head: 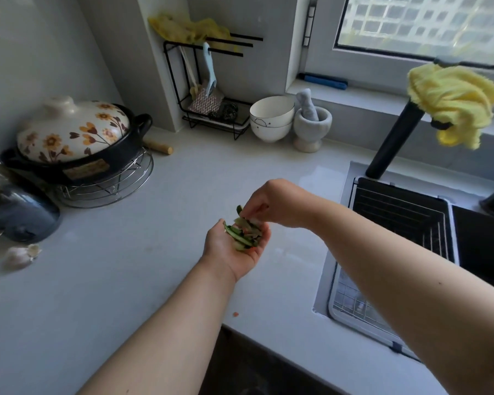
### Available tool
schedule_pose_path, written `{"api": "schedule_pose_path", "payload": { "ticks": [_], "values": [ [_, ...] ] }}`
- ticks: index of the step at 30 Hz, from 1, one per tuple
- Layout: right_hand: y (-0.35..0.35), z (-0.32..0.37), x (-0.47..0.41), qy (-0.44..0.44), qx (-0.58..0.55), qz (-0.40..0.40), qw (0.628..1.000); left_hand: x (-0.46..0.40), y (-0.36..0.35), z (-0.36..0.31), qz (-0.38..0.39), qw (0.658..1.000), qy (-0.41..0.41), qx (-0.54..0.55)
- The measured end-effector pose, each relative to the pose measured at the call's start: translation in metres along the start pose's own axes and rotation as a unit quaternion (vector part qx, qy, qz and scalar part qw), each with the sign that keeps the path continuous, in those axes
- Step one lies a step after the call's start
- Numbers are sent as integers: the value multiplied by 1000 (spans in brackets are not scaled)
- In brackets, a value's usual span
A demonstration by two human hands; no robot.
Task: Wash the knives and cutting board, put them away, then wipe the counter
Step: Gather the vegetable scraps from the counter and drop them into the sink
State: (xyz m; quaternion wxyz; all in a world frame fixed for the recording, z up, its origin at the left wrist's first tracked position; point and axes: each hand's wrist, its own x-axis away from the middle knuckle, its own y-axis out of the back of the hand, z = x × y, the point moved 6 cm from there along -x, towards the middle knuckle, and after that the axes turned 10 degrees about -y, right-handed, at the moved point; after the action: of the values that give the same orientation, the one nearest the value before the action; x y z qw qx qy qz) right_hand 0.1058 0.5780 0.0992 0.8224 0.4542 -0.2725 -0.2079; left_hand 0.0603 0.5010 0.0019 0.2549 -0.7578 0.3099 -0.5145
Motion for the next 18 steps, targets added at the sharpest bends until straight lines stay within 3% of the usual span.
{"api": "schedule_pose_path", "payload": {
  "ticks": [5,10,13,18],
  "values": [
    [26,-25,31,-70,-126,-100,984,10,-20,24,32,998,48,-9],
    [78,-58,106,-77,-206,-335,916,21,-47,71,65,992,88,-71],
    [60,-81,137,-145,-31,-243,959,28,-65,112,91,980,137,-110],
    [58,-129,222,-234,-141,-359,892,49,-82,188,118,953,206,-189]
  ]
}}
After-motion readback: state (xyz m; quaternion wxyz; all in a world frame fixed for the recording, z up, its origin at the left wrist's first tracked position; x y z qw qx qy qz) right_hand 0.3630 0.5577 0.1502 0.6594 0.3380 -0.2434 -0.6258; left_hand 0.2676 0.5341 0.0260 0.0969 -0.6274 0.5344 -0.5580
